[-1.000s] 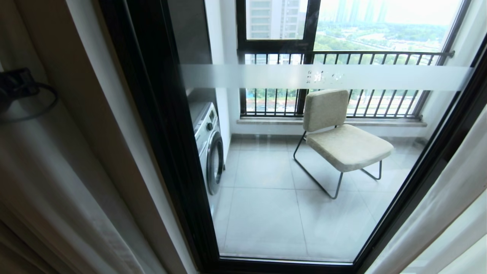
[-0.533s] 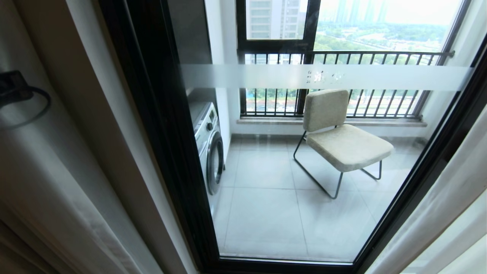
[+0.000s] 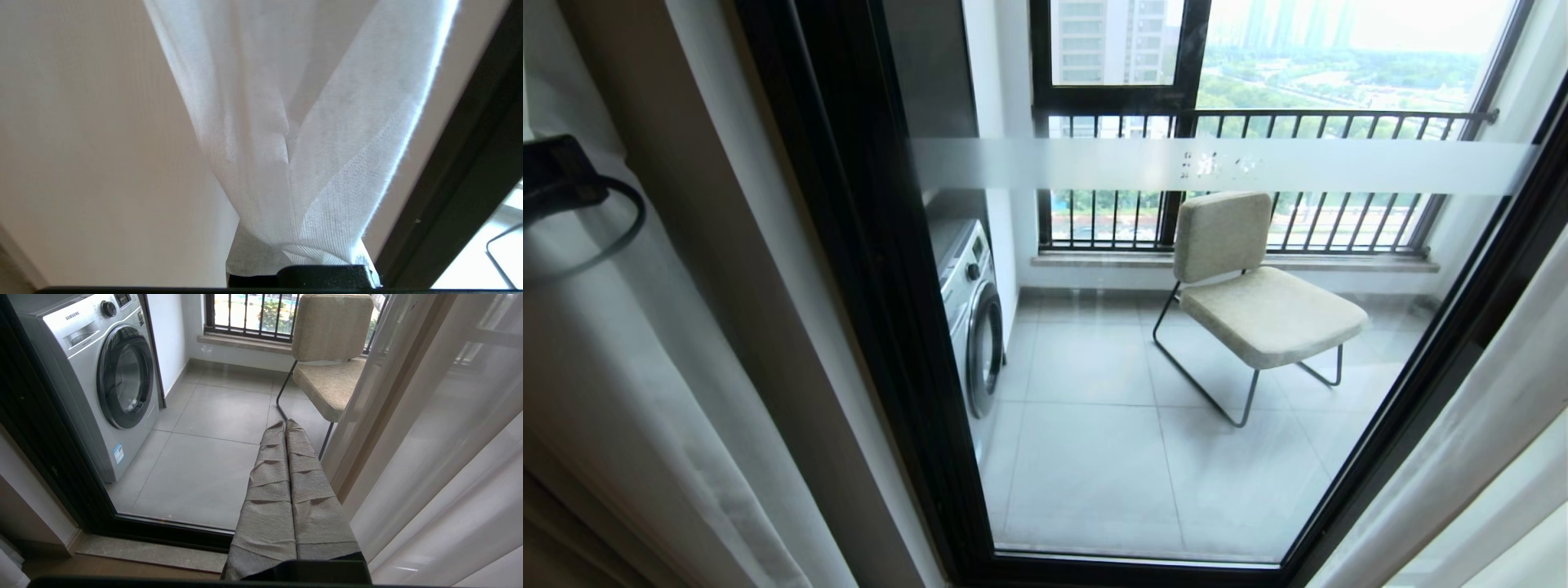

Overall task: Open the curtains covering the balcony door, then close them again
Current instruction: Close the inner curtains on both sides

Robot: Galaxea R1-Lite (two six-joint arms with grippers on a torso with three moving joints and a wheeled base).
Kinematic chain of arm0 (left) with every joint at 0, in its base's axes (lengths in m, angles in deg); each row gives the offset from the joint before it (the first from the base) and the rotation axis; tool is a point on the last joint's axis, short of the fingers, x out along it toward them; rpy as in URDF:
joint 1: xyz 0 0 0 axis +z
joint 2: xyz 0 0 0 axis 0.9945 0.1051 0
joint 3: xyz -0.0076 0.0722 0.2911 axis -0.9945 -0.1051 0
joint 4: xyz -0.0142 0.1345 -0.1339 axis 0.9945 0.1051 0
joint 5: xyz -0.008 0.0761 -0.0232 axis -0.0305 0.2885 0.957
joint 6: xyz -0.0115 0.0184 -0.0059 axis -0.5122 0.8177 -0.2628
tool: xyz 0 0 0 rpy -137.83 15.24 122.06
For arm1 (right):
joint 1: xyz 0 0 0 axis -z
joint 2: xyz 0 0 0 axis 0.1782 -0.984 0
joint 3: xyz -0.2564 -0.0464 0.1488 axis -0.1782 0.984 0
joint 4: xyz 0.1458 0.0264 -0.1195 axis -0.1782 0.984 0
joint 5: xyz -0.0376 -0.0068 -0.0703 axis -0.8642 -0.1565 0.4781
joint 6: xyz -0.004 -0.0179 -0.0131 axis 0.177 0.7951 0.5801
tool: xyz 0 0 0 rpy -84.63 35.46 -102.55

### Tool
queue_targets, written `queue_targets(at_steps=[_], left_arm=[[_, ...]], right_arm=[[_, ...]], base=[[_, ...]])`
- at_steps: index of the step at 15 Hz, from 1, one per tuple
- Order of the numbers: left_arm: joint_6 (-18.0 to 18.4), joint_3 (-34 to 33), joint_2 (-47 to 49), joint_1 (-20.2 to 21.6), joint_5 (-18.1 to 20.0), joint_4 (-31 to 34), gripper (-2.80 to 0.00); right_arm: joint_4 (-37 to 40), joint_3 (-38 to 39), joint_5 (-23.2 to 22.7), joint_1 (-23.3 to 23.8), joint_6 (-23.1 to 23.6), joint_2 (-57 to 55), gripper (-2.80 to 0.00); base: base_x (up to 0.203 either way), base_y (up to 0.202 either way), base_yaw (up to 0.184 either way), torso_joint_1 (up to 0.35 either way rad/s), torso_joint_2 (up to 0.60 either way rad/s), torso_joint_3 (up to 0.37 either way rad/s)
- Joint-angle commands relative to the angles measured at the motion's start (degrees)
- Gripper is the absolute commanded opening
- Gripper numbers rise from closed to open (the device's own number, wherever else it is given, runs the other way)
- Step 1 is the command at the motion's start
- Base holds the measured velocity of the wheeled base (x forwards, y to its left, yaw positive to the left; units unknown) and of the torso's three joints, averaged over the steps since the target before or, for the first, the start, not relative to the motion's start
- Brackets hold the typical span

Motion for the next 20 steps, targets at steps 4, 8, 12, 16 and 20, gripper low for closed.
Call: queue_targets(at_steps=[4,8,12,16,20], left_arm=[[-0.03,-0.18,-4.46,-7.71,-0.08,0.19,-2.8],[0.02,-1.25,-7.76,-12.77,-0.14,0.74,-2.8],[0.09,-2.27,-11.21,-17.65,-0.17,4.17,-2.8],[0.2,-2.2,-12.39,-20.31,-0.17,6.52,-2.8],[0.3,-2.52,-12.75,-21.44,-0.17,6.52,-2.8]], right_arm=[[-0.01,0.0,-0.02,-0.01,0.06,0.02,-2.8],[-0.01,0.0,-0.02,-0.01,0.06,0.02,-2.8],[-0.01,0.0,-0.02,-0.01,0.06,0.02,-2.8],[-0.01,0.0,-0.02,-0.01,0.06,0.02,-2.8],[-0.09,0.0,-0.02,-0.01,0.06,0.02,-2.8]], base=[[0.0,0.0,0.0,0.0,0.0,0.0],[0.0,0.0,0.0,0.0,0.0,0.0],[0.0,0.0,0.0,0.0,0.0,0.0],[0.0,0.0,0.0,0.0,0.0,0.0],[0.0,0.0,0.0,0.0,0.0,0.0]])
